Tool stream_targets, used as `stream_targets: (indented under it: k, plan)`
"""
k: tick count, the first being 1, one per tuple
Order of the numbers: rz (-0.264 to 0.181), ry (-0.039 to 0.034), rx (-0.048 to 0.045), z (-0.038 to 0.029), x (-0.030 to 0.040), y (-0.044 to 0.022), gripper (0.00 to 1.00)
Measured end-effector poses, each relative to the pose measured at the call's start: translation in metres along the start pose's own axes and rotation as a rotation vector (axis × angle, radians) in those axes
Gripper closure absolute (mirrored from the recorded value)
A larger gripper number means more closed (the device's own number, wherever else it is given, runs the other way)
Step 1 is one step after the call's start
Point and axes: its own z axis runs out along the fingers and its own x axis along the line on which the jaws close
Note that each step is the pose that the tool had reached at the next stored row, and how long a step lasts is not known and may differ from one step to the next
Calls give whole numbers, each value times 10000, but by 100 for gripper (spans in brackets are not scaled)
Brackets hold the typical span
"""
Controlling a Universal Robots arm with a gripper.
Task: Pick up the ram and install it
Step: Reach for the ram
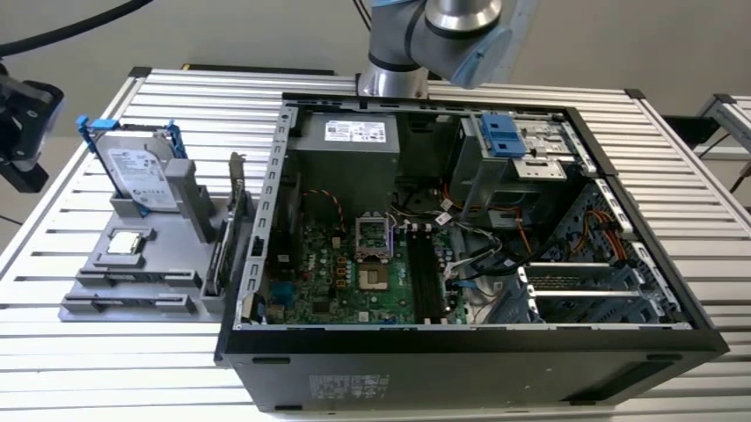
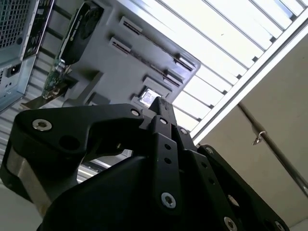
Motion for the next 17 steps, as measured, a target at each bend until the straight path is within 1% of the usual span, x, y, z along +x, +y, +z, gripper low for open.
stream_targets:
  k: [2,5,6,7,17]
  plan:
    - [0,0,0,-1,1,-16,100]
    - [1,0,1,-1,2,-19,100]
    - [4,88,-1,-1,2,-20,100]
    - [1,159,-3,-1,2,-20,100]
    - [-119,164,-4,-1,2,-20,100]
